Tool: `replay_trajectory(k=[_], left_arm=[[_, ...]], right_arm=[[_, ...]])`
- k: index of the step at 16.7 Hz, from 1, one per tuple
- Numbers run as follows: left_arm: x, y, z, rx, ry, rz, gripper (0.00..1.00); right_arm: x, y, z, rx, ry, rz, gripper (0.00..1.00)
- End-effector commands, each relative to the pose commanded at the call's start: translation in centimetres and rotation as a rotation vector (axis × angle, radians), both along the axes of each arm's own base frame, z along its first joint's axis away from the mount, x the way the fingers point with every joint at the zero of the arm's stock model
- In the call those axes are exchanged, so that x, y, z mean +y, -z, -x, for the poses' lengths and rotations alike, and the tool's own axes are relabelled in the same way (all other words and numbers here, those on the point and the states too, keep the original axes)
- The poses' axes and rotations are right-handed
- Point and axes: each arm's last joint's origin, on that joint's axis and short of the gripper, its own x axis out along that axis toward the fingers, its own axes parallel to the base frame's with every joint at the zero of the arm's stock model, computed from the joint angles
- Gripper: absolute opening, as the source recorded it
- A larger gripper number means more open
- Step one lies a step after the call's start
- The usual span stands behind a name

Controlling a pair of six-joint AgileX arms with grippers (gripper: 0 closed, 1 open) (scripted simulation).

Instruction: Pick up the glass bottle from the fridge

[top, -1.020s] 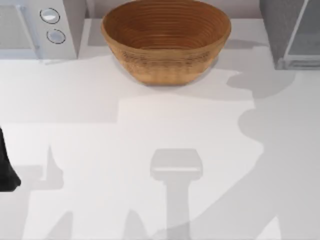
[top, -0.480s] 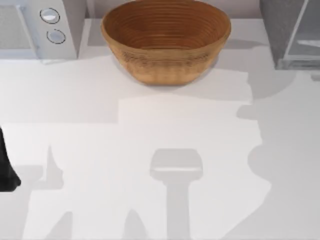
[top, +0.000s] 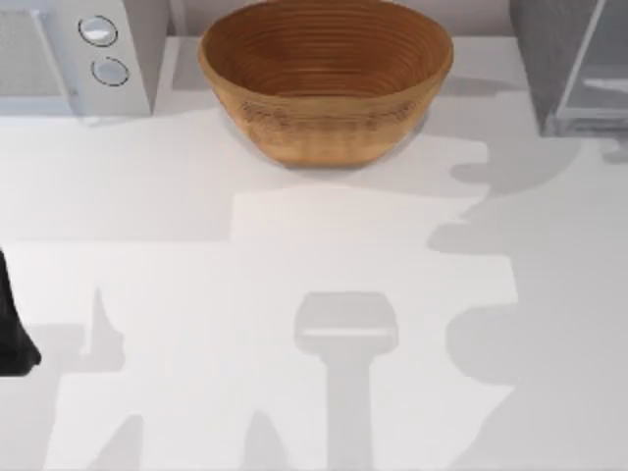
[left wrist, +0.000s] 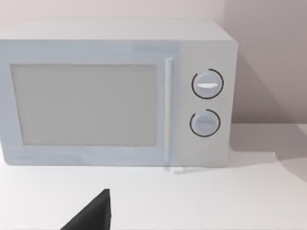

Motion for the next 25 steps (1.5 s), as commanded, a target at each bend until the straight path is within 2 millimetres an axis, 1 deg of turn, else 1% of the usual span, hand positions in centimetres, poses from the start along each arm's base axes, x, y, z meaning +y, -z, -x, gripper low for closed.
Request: replay_trajectory(k=[2, 4, 6, 8, 9, 11, 13, 14, 15, 17, 20, 22, 25], left_arm=[[0.0, 0.0, 0.0, 0.0, 0.0, 0.0, 1.0], [0.0, 0.0, 0.0, 0.0, 0.0, 0.0, 1.0], [0.0, 0.0, 0.0, 0.0, 0.0, 0.0, 1.0], [0.0, 0.0, 0.0, 0.0, 0.0, 0.0, 1.0], [0.0, 0.0, 0.0, 0.0, 0.0, 0.0, 1.0], [0.0, 0.0, 0.0, 0.0, 0.0, 0.0, 1.0], [0.0, 0.0, 0.0, 0.0, 0.0, 0.0, 1.0], [0.0, 0.0, 0.0, 0.0, 0.0, 0.0, 1.0], [0.0, 0.0, 0.0, 0.0, 0.0, 0.0, 1.0], [0.0, 0.0, 0.0, 0.0, 0.0, 0.0, 1.0], [0.0, 0.0, 0.0, 0.0, 0.0, 0.0, 1.0], [0.0, 0.0, 0.0, 0.0, 0.0, 0.0, 1.0], [0.0, 0.0, 0.0, 0.0, 0.0, 0.0, 1.0]], right_arm=[[1.1, -1.9, 1.9, -0.004, 0.003, 0.005, 0.0], [2.5, -4.0, 4.8, -0.013, 0.006, 0.01, 0.0], [4.0, -5.6, 8.4, -0.022, 0.007, 0.011, 0.0], [5.4, -6.3, 12.4, -0.03, 0.008, 0.01, 0.0], [6.1, -6.3, 14.5, -0.035, 0.008, 0.008, 0.0], [7.1, -5.5, 18.3, -0.045, 0.007, 0.004, 0.0], [7.9, -3.9, 21.4, -0.052, 0.005, 0.0, 0.0], [8.1, -2.9, 22.5, -0.052, 0.003, -0.003, 0.0], [8.3, -1.8, 23.4, -0.049, 0.002, -0.005, 0.0], [8.6, 0.1, 24.5, -0.04, -0.002, -0.008, 0.0], [8.9, 2.2, 25.2, -0.025, -0.006, -0.009, 0.0], [8.9, 2.8, 25.3, -0.02, -0.007, -0.009, 0.0], [8.9, 2.8, 25.4, -0.02, -0.007, -0.009, 0.0]])
